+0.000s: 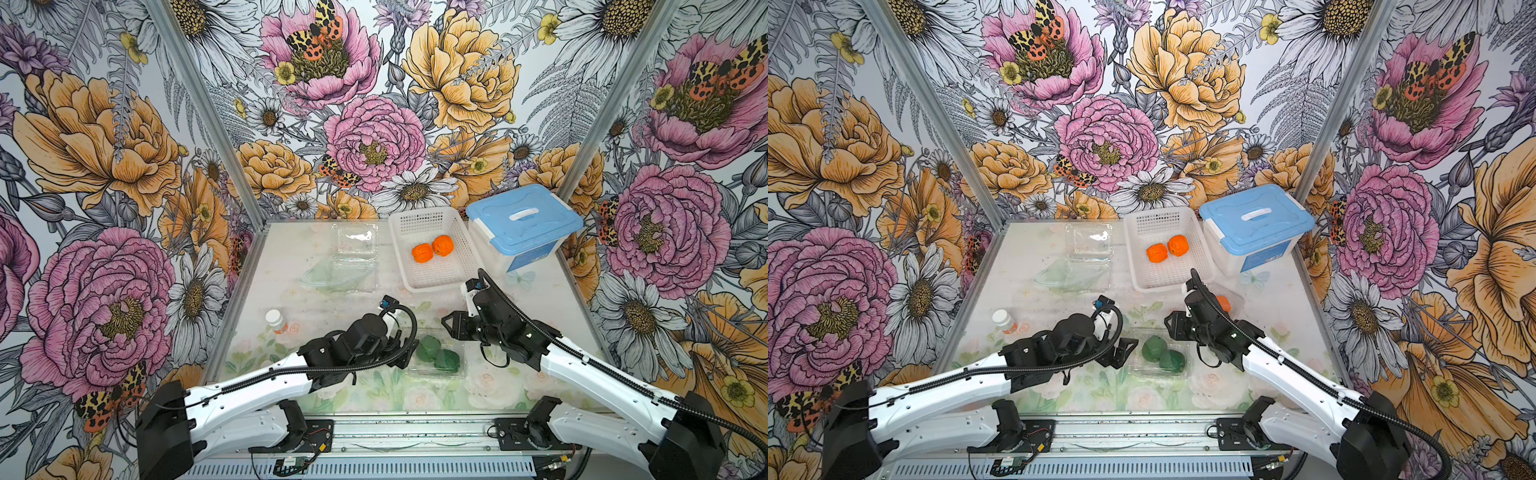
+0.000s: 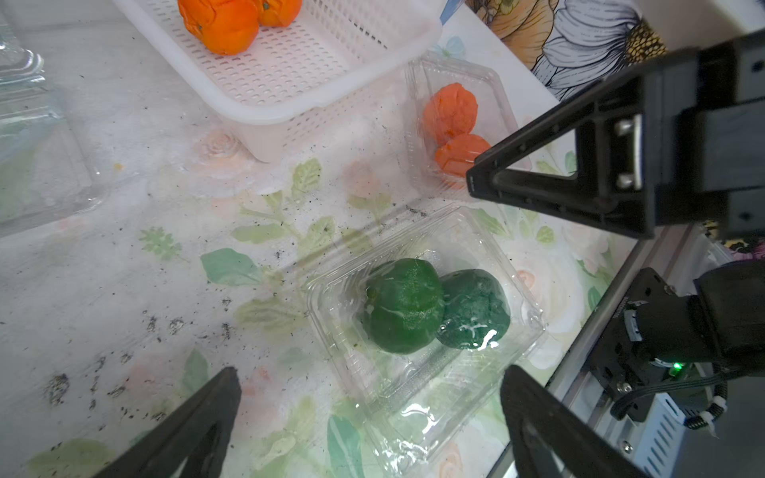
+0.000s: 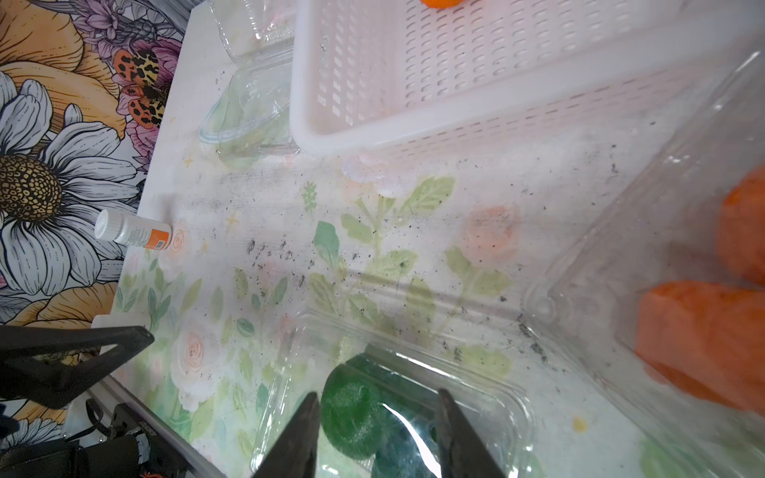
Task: Take oranges out of containers
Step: Move the packing box to the center of the board.
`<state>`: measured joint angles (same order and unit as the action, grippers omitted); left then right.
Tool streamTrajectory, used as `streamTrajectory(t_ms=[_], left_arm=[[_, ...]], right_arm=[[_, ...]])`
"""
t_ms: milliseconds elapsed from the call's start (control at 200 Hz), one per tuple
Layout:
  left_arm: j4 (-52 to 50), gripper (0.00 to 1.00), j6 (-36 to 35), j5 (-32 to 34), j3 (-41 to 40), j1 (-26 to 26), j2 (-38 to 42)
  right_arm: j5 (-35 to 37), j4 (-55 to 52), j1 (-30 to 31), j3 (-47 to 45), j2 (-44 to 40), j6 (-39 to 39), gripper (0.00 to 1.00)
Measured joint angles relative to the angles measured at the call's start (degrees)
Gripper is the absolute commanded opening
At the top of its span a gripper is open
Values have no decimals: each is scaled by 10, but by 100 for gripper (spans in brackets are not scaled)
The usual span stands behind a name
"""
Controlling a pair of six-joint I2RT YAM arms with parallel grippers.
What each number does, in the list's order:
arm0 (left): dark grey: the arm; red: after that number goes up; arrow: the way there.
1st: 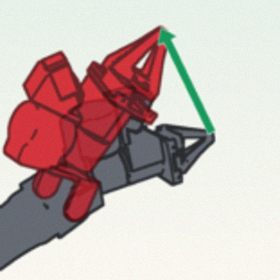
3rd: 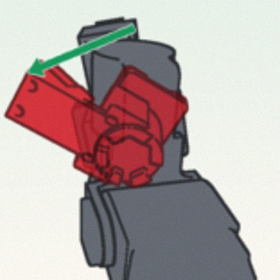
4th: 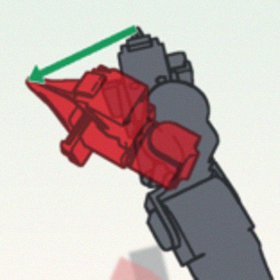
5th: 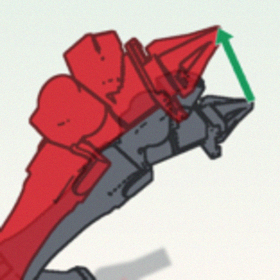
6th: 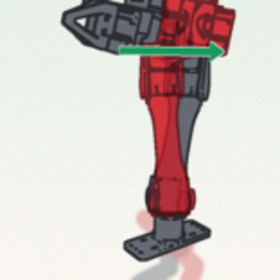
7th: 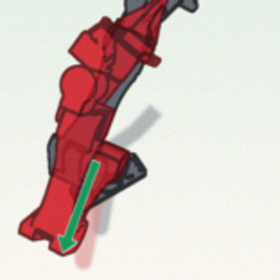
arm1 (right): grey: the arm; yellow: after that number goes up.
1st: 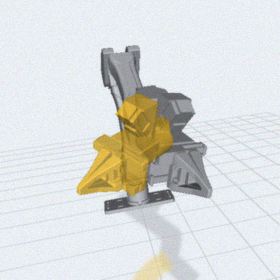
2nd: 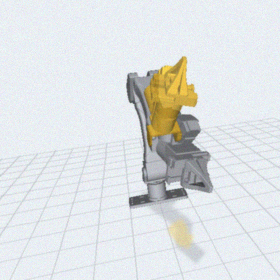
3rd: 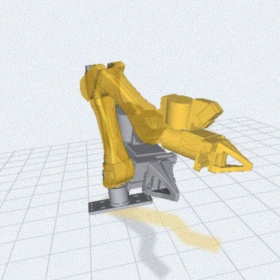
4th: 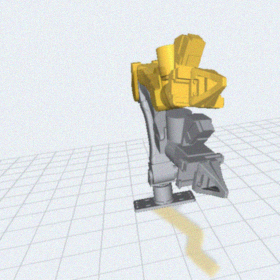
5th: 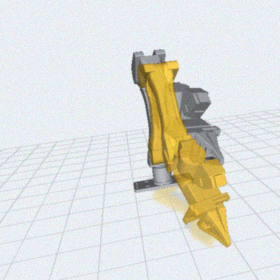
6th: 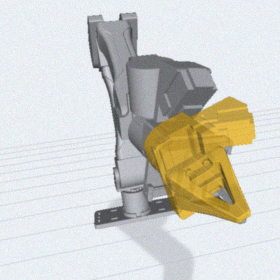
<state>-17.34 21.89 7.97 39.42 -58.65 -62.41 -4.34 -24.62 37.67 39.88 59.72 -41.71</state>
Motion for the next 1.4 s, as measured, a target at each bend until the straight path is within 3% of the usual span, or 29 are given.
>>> streamTrajectory(t_ms=[185,385,696,1006,1226,1311,1401], left_arm=[[-23,99,-13,-6,22,-4,-107],[-34,99,-28,-6,36,1,-160],[-26,99,-41,-14,73,87,-200],[-26,99,-85,-31,150,140,-262],[-24,99,-99,-34,160,143,-266],[-23,99,-99,-30,151,139,-249],[-24,99,-99,-21,132,130,-217]], right_arm=[[1,-28,-7,-30,-17,2,46],[3,-56,-10,-56,-46,2,46],[3,-63,-10,-58,-47,0,41],[8,-63,-10,-65,-80,-14,40],[5,-70,-10,-107,-111,-31,42],[5,-71,-8,-108,-110,-35,52],[5,-68,-5,-108,-106,-36,54]])
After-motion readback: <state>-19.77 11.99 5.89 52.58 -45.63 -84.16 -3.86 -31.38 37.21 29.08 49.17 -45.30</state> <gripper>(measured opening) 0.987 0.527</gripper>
